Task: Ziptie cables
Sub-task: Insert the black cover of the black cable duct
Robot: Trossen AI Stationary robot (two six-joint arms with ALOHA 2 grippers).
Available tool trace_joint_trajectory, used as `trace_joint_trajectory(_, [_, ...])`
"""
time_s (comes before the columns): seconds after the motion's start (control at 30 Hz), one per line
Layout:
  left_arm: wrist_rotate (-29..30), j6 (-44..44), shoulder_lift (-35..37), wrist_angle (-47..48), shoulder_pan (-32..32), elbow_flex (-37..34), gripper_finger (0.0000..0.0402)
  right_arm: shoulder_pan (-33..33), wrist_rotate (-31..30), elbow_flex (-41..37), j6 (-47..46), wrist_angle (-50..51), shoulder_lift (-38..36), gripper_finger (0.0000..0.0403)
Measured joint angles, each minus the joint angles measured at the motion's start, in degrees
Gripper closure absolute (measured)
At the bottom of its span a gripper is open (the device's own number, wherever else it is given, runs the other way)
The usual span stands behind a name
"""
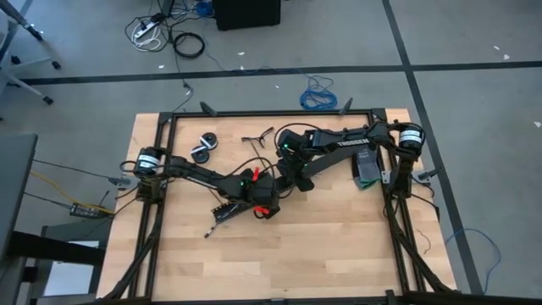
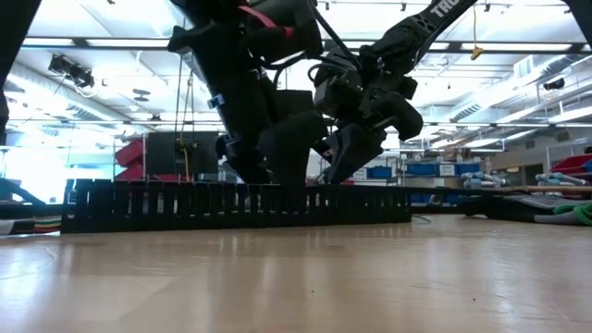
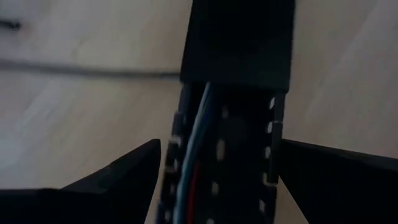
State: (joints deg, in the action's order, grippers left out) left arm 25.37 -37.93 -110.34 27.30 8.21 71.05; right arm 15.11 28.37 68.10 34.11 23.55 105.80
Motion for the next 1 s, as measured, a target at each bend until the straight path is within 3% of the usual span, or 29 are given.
trace_joint_trajectory(0.3, [-0.51, -1.29, 0.02, -0.55, -0.11, -0.02, 0.0106, -0.02, 0.13, 0.0, 0.03, -0.24, 0.0, 0.0402])
trace_joint_trajectory(0.73, [-0.8, 0.0, 0.02, -0.76, -0.62, -0.02, 0.0174, -1.23, -0.03, 0.0, 0.0, -0.81, 0.0, 0.0402])
trace_joint_trajectory(1.0, [-2.24, 1.93, 0.02, -2.82, -1.46, -0.12, 0.0176, -4.53, 2.16, -0.02, 0.23, -2.19, 0.02, 0.0403])
